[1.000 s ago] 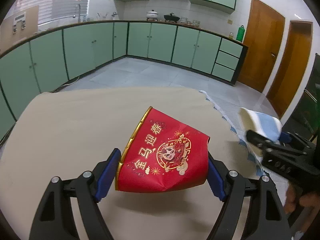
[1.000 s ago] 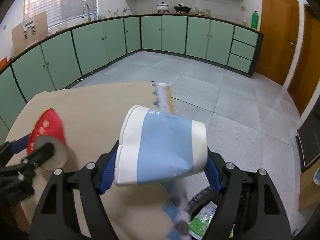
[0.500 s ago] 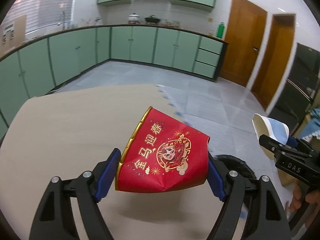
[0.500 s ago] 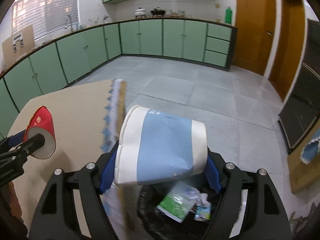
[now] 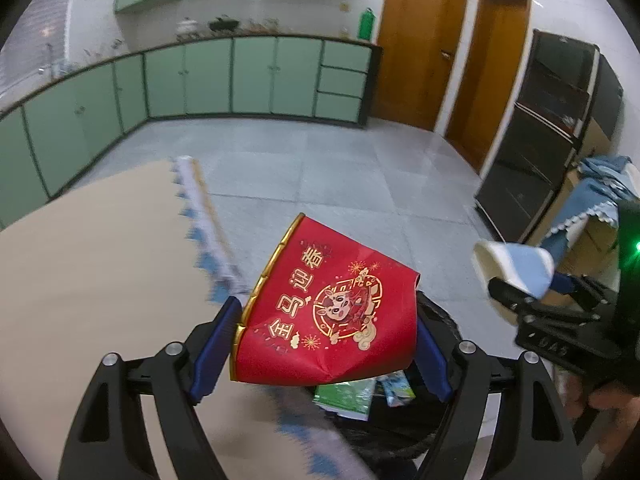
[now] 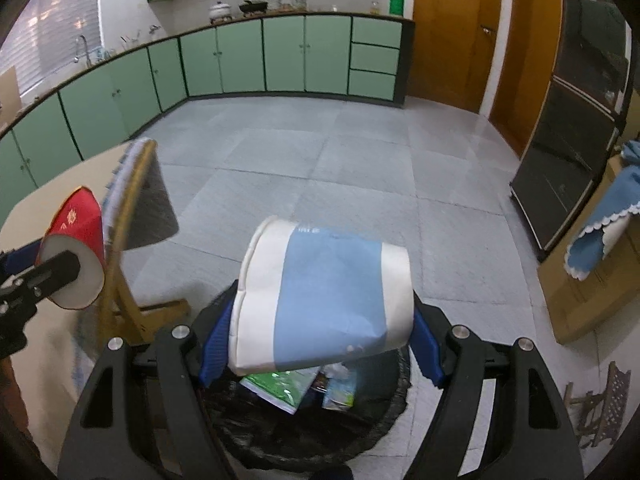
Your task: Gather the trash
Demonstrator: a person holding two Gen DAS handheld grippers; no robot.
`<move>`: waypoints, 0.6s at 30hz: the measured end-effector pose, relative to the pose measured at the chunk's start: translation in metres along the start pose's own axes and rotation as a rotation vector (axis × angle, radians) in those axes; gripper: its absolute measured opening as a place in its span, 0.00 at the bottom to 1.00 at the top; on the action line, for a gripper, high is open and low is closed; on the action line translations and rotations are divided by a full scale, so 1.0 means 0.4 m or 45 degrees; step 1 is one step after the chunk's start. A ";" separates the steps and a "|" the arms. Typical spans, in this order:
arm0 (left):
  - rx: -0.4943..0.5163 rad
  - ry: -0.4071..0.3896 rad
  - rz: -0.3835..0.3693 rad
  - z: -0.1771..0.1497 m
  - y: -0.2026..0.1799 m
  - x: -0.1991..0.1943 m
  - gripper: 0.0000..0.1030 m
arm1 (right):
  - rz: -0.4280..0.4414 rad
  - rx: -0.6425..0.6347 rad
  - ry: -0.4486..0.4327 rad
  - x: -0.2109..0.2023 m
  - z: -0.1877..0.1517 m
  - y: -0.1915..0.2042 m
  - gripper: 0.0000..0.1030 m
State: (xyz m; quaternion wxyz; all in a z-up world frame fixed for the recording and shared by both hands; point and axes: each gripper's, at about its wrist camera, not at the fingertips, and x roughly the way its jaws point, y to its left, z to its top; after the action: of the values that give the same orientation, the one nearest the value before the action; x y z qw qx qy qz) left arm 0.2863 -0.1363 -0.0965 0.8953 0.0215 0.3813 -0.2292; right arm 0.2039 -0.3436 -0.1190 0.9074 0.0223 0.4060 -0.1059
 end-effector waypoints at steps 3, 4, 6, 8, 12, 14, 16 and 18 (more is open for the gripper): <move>0.013 0.056 -0.065 0.004 -0.030 0.031 0.77 | -0.020 -0.006 0.033 0.024 -0.016 -0.019 0.78; 0.012 0.068 -0.087 0.008 -0.037 0.039 0.77 | -0.032 -0.012 0.039 0.032 -0.025 -0.028 0.79; 0.005 0.084 -0.130 0.017 -0.048 0.052 0.77 | -0.048 -0.015 0.051 0.042 -0.035 -0.039 0.79; -0.010 0.093 -0.165 0.022 -0.051 0.060 0.78 | -0.053 -0.004 0.060 0.052 -0.037 -0.050 0.80; -0.039 0.097 -0.196 0.012 -0.050 0.050 0.80 | -0.067 0.019 0.061 0.056 -0.041 -0.066 0.81; -0.041 0.096 -0.191 0.008 -0.050 0.050 0.80 | -0.070 0.026 0.059 0.054 -0.043 -0.071 0.81; -0.031 0.080 -0.169 0.007 -0.048 0.040 0.80 | -0.070 0.023 0.052 0.048 -0.041 -0.070 0.81; -0.015 0.055 -0.138 0.003 -0.050 0.026 0.80 | -0.071 0.020 0.041 0.039 -0.038 -0.064 0.81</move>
State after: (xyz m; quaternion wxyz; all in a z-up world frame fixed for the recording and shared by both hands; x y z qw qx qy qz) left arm 0.2848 -0.1586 -0.1000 0.8733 0.0006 0.4025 -0.2745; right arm 0.1974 -0.3693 -0.1397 0.8972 0.0197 0.4204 -0.1339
